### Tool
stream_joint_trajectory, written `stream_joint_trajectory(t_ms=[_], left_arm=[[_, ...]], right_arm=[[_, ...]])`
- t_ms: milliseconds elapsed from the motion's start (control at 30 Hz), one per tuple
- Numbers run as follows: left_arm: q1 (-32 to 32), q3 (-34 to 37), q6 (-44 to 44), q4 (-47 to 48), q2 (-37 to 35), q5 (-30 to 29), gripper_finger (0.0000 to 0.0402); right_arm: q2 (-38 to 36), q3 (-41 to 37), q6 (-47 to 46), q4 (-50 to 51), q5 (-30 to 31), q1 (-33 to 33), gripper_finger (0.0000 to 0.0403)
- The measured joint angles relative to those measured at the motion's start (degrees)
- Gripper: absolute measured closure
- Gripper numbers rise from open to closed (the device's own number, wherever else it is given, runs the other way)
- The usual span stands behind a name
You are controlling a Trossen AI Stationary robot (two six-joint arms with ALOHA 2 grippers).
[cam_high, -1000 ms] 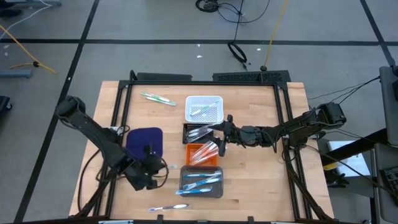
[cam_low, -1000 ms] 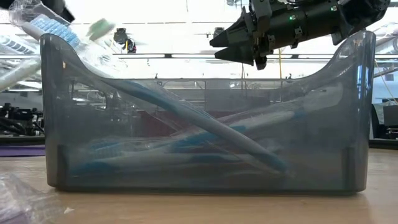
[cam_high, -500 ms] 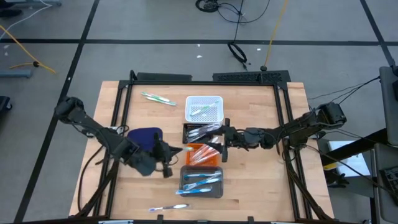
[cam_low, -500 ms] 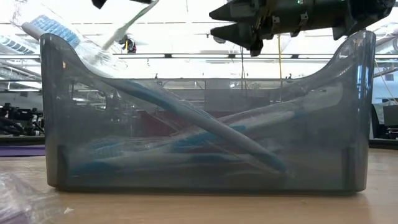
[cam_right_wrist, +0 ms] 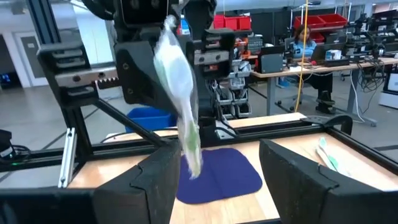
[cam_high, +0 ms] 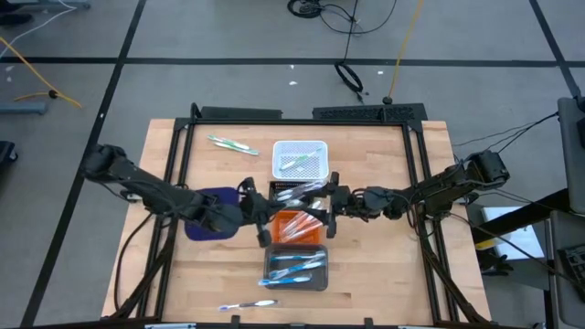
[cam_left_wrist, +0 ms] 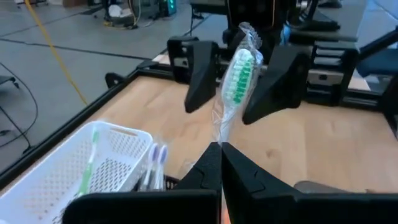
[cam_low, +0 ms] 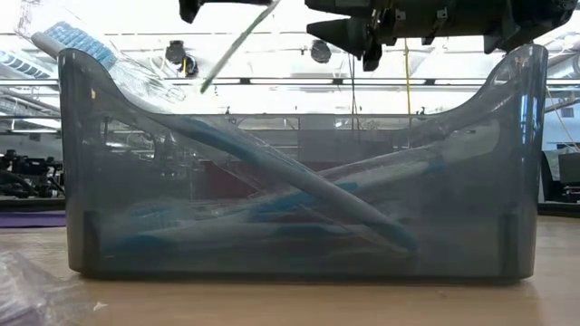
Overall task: Pick & Place Toothbrushes
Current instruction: Put the bottom green toothbrush into the white bin
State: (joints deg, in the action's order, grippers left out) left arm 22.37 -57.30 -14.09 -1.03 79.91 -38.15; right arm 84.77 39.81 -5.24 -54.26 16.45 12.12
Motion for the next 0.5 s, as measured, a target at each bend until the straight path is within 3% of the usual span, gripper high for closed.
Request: stream_joint_trajectory(t_ms=[500], left_arm=[[-3.64, 0.07, 1.55, -7.48, 5.39, 5.26, 0.0401]], right_arm=[[0.02, 0.00, 0.40, -1.52, 0.29, -0.04, 0.0194]])
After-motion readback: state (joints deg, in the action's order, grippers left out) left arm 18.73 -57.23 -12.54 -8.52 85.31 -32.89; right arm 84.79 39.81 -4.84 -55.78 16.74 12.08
